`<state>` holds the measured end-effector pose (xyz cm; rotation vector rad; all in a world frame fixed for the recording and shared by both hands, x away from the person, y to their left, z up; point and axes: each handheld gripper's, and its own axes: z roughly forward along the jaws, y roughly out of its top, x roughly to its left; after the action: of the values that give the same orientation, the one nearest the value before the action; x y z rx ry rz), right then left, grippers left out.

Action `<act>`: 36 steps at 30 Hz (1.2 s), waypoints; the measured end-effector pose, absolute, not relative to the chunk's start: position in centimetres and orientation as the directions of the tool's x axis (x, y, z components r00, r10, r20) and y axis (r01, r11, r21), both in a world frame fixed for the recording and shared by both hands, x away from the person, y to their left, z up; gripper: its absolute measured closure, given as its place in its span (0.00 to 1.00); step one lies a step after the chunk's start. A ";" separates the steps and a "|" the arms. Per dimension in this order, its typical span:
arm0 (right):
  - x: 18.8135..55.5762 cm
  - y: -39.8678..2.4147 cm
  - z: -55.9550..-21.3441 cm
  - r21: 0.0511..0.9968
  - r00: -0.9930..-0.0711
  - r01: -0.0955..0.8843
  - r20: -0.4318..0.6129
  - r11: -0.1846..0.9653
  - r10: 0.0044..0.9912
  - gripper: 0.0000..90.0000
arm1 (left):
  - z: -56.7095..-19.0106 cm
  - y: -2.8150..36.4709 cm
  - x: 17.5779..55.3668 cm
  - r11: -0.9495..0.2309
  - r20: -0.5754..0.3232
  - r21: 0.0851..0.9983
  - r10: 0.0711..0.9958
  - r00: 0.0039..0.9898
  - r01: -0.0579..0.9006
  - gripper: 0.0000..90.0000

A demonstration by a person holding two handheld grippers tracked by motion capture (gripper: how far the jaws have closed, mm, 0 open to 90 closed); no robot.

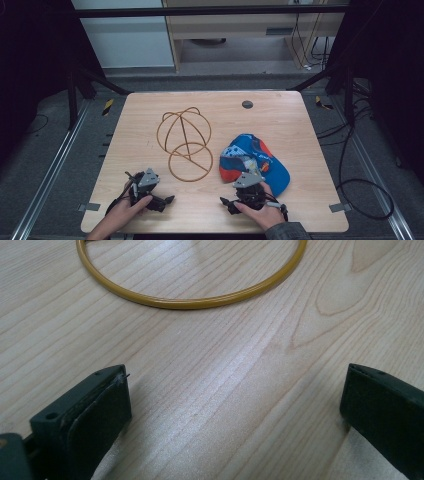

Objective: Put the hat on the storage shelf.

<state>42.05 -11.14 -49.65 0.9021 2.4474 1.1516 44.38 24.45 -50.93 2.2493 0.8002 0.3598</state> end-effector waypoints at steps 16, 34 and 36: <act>42.6 -16.7 -45.3 0.768 -0.680 0.439 -0.055 0.466 0.731 0.19 | -50.9 24.5 44.4 -0.555 0.022 0.706 0.639 0.769 0.440 0.00; 43.5 -19.6 -44.1 0.725 -0.650 0.494 -0.060 0.481 0.758 0.18 | -50.9 24.5 44.4 -0.555 0.023 0.706 0.638 0.769 0.440 0.00; 43.7 -19.9 -43.9 0.721 -0.644 0.503 -0.056 0.477 0.763 0.18 | -50.9 24.5 44.4 -0.555 0.022 0.706 0.639 0.769 0.440 0.00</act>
<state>43.73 -19.87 -43.93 1.0616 2.3582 0.9704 44.38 24.46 -50.93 2.2491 0.8002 0.3599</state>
